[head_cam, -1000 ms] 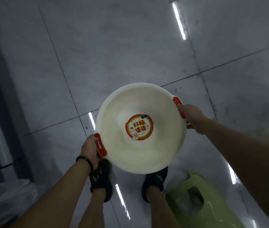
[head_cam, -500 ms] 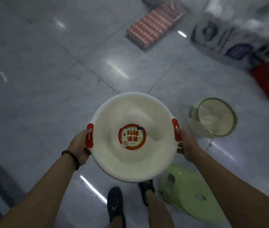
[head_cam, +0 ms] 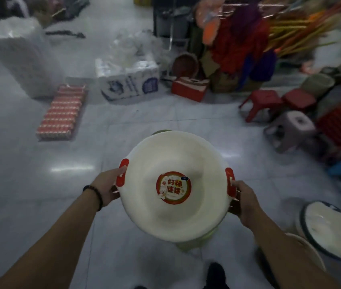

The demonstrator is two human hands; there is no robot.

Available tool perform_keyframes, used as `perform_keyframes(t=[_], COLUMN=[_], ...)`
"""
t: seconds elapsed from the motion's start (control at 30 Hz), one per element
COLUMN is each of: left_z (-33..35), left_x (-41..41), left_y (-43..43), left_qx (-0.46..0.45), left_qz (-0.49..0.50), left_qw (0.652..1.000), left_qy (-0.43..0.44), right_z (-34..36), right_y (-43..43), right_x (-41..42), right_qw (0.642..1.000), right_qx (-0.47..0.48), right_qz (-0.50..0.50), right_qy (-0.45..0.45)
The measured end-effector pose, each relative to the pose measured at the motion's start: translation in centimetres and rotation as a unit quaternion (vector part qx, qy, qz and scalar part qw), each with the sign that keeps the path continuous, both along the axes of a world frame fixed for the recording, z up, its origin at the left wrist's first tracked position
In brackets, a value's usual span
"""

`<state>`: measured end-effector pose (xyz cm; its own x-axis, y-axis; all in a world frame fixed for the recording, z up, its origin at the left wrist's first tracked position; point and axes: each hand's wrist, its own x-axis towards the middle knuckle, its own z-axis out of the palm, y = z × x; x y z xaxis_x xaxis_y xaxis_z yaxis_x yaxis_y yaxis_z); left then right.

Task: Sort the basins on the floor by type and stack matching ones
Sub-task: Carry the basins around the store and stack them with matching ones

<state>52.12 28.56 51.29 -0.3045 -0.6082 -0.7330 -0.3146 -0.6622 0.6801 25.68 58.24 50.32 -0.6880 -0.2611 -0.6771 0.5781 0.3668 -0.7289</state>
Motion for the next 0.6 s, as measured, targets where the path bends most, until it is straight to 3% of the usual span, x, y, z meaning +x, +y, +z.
perform_keyframes(t=[0.3, 0.6], left_z=[2.5, 2.4], left_x=[-28.4, -52.7], left_y=[16.8, 33.1], left_qx=[-0.024, -0.044], left_qz=[-0.193, -0.358], left_qw=[0.981, 0.932], left_qy=[-0.011, -0.020], right_z=[2.4, 1.8], right_y=[24.4, 42.4], right_x=[-13.8, -25.2], right_qw=[0.985, 0.930], right_qx=[0.004, -0.004], right_qz=[-0.169, -0.365], right_qy=[-0.020, -0.042])
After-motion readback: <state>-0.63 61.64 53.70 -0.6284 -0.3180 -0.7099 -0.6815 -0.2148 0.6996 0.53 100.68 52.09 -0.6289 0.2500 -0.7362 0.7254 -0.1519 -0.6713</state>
